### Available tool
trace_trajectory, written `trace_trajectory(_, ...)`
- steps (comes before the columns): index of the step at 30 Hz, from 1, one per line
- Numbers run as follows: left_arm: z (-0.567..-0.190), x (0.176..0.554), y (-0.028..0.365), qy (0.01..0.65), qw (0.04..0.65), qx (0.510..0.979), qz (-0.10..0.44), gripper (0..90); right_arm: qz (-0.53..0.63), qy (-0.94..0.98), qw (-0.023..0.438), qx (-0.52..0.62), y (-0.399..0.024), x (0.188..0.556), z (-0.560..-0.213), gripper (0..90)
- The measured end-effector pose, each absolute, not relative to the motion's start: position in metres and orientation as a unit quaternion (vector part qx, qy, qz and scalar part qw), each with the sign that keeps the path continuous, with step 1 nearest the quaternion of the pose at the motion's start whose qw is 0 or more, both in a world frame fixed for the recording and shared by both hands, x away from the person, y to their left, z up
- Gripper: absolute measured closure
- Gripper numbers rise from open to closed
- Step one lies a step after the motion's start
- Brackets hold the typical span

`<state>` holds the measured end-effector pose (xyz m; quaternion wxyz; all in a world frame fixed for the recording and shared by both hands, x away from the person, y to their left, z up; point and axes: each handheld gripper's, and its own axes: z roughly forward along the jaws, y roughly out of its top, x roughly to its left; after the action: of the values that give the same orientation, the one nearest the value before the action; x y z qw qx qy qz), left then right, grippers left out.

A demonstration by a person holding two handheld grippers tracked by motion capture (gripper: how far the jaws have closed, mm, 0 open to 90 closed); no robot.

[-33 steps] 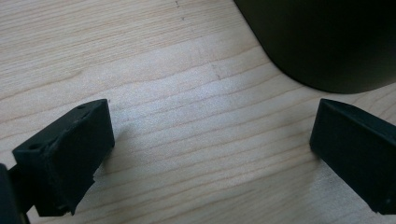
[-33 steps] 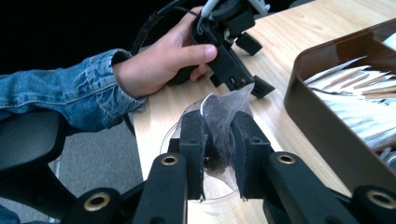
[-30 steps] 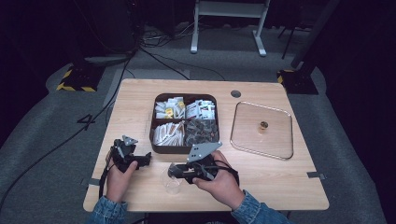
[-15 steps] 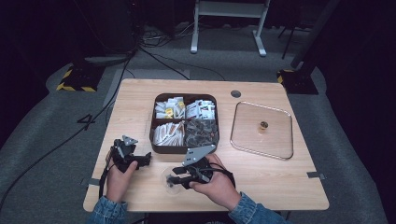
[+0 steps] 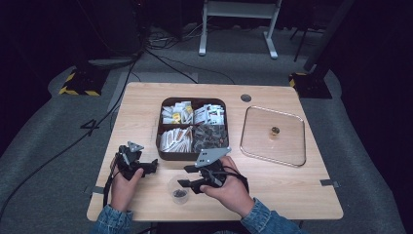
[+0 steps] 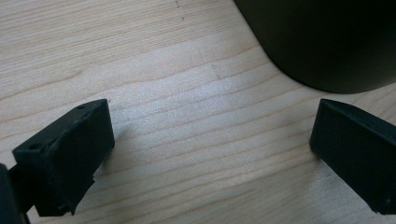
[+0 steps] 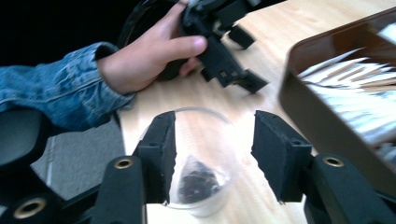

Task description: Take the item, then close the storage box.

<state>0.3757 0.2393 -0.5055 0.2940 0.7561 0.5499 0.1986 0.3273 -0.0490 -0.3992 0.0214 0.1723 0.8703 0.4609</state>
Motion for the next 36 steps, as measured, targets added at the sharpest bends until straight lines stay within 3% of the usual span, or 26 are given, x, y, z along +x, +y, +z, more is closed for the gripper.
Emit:
trace_trajectory(16, -0.506, 0.377, 0.239, 0.550, 0.295, 0.756, 0.198, 0.1, 0.474, 0.840, 0.100, 0.243, -0.098, 0.362, -0.368, 41.4)
trace_trajectory(36, -0.505, 0.376, 0.239, 0.547, 0.294, 0.758, 0.199, 0.2, 0.426, 0.798, 0.188, 0.383, -0.184, 0.432, -0.389, 37.0)
